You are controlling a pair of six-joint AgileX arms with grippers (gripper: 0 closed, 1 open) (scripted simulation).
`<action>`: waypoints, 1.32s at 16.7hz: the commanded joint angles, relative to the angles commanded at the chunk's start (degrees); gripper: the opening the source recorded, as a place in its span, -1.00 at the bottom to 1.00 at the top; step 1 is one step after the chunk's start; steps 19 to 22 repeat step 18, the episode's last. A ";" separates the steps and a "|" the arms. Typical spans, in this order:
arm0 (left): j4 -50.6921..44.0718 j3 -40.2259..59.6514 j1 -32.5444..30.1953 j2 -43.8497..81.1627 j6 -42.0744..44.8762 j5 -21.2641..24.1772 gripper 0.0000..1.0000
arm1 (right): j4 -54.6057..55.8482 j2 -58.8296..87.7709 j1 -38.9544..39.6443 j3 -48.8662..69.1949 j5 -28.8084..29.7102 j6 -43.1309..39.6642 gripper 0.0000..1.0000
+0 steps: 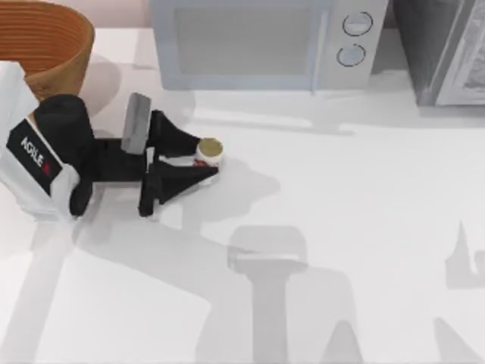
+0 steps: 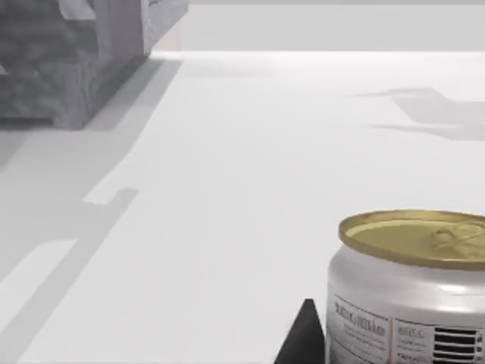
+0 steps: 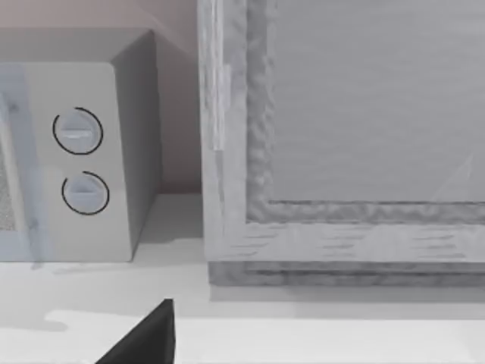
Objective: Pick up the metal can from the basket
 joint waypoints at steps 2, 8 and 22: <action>0.00 0.00 0.00 0.00 0.00 0.00 -0.55 | 0.00 0.00 0.00 0.00 0.00 0.00 1.00; 0.00 0.00 0.00 0.00 0.00 0.00 0.36 | 0.00 0.00 0.00 0.00 0.00 0.00 1.00; 0.00 0.00 0.00 0.00 0.00 0.00 1.00 | 0.00 0.00 0.00 0.00 0.00 0.00 1.00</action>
